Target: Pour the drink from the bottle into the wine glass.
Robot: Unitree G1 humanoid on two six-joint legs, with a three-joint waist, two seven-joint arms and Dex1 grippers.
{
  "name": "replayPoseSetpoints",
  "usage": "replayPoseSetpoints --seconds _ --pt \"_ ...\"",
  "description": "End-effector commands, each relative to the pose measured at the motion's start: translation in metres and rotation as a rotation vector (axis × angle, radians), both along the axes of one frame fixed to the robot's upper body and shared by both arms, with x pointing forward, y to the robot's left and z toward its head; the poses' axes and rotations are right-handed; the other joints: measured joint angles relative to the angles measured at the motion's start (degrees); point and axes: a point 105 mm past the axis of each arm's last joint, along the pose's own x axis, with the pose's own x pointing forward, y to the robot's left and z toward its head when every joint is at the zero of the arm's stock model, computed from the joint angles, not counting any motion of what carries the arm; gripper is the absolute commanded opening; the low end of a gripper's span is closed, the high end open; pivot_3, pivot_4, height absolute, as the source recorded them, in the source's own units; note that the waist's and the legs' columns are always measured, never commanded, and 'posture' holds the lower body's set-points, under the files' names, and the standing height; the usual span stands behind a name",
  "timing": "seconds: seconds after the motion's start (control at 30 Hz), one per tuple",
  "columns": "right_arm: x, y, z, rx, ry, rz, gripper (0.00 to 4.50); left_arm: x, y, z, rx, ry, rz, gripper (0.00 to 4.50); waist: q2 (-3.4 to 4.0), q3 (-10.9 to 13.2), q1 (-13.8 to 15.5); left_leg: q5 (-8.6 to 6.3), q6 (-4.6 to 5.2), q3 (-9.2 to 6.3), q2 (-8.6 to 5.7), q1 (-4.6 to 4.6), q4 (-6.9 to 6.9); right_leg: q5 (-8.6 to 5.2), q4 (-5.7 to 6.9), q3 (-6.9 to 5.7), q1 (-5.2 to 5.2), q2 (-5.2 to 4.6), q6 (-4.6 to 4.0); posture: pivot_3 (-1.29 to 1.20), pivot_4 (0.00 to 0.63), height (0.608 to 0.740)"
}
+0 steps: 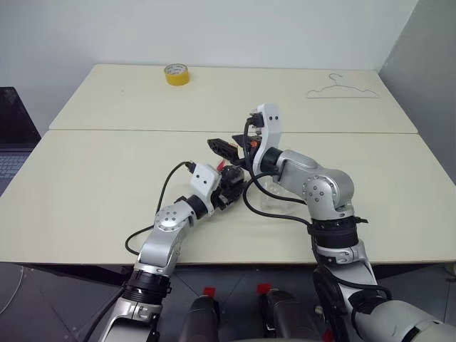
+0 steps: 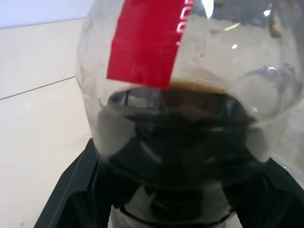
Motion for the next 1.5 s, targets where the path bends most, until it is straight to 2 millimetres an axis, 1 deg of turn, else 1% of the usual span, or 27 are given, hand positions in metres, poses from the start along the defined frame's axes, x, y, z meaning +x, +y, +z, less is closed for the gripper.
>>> replayPoseSetpoints --seconds 0.03,0.6,0.7,0.83,1.0,1.13,1.23,1.5 --pt "-0.004 -0.009 0.012 0.023 -0.043 -0.006 4.43 -0.003 0.004 -0.018 0.039 0.057 0.014 3.09 0.0 0.0 0.0 0.0 0.0 0.01 0.0 0.0 0.0 0.0 0.0 0.01 0.0 0.0 0.0 0.0 0.15 0.74" --pt "-0.033 -0.029 0.012 -0.022 -0.076 0.094 4.43 -0.002 0.006 -0.02 0.052 0.059 0.012 3.09 0.0 0.0 0.0 0.0 0.0 0.0 -0.01 -0.02 0.0 0.0 -0.05 0.0 0.0 0.0 0.0 0.0 0.15 0.74" --pt "-0.038 -0.028 0.015 -0.018 -0.092 0.134 4.43 -0.001 0.007 -0.02 0.053 0.059 0.013 3.09 0.0 0.0 0.0 0.0 0.0 0.01 -0.01 -0.02 0.0 0.0 -0.05 0.01 0.0 -0.01 0.0 0.0 0.15 0.74" --pt "-0.043 -0.017 0.025 0.007 -0.131 0.172 4.43 -0.001 0.006 -0.02 0.054 0.059 0.013 3.09 0.0 0.0 0.0 0.0 0.0 -0.01 0.0 -0.01 0.0 0.0 -0.05 -0.01 0.0 0.01 0.0 0.0 0.15 0.74" --pt "-0.033 -0.005 0.028 -0.015 -0.156 0.131 4.43 -0.001 0.006 -0.02 0.054 0.057 0.015 3.09 0.0 0.0 0.0 0.0 0.0 0.0 0.0 -0.01 0.01 0.0 -0.05 0.0 0.0 0.0 0.01 0.0 0.15 0.74" --pt "-0.025 0.002 0.018 -0.065 -0.164 0.108 4.43 -0.001 0.006 -0.021 0.053 0.058 0.017 3.09 0.0 0.0 -0.1 0.0 0.0 0.0 0.0 -0.02 0.0 0.0 -0.08 0.0 0.0 0.0 0.01 0.0 0.15 0.74" --pt "-0.016 0.007 0.012 -0.067 -0.153 0.084 4.43 -0.002 0.005 -0.021 0.051 0.058 0.015 3.09 0.0 0.0 -0.1 0.0 0.0 0.02 0.0 -0.02 0.0 0.0 -0.08 0.01 0.0 -0.01 0.01 0.0 0.15 0.74" --pt "-0.006 0.003 0.009 -0.041 -0.136 0.048 4.43 -0.002 0.005 -0.021 0.048 0.058 0.019 3.09 0.0 0.0 0.0 0.0 0.0 0.01 0.0 -0.02 0.0 0.0 -0.07 0.0 0.0 0.0 0.01 0.0 0.15 0.74"
